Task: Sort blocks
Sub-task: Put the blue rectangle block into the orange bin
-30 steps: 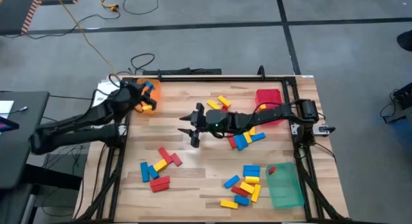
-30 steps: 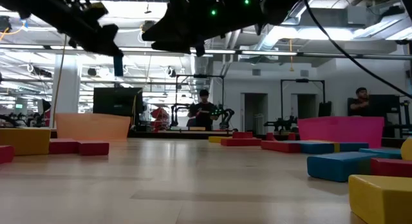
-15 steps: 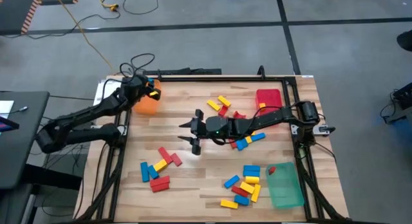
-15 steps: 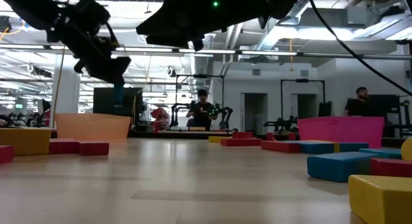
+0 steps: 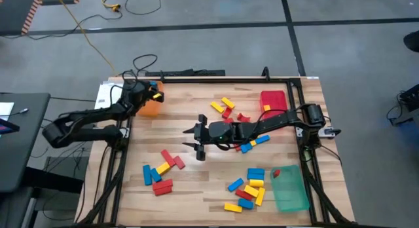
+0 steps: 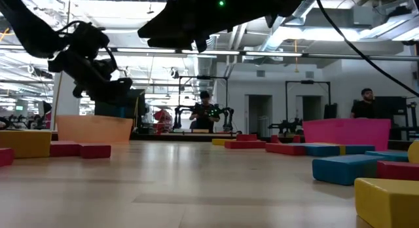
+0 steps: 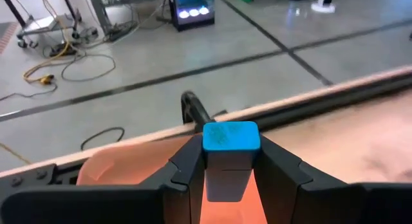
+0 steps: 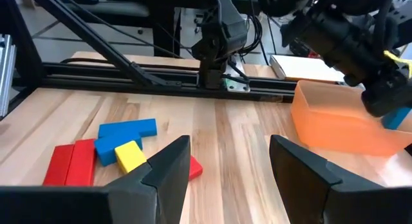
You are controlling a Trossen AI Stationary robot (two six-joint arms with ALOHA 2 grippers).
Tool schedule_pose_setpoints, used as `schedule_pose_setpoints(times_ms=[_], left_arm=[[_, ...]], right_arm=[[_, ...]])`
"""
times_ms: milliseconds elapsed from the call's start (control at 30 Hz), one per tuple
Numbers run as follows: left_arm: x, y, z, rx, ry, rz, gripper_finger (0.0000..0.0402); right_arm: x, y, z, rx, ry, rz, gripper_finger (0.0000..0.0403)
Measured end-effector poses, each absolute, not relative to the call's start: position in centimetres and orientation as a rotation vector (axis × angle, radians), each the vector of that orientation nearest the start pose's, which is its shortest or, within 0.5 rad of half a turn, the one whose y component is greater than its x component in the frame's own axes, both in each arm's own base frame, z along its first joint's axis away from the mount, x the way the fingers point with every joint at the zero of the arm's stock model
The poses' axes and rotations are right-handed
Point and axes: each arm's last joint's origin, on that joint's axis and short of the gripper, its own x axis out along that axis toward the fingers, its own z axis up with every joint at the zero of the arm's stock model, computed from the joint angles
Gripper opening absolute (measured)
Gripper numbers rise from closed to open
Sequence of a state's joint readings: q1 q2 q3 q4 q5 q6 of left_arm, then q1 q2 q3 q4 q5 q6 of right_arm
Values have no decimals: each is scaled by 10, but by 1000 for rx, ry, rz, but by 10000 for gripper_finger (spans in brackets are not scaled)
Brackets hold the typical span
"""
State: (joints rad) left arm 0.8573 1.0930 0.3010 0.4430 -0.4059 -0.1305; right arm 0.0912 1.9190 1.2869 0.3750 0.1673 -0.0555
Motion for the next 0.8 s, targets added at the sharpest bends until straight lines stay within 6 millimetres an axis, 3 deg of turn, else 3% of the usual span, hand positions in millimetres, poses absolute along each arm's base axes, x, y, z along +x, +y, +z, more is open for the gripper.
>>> schedule_pose_setpoints(times_ms=[533, 800], left_arm=[[134, 180, 135, -252, 311, 1275, 110], [137, 184, 128, -249, 303, 1268, 122]], right_arm=[[435, 35, 233, -79, 233, -71, 225], [436, 34, 233, -63, 233, -74, 225]])
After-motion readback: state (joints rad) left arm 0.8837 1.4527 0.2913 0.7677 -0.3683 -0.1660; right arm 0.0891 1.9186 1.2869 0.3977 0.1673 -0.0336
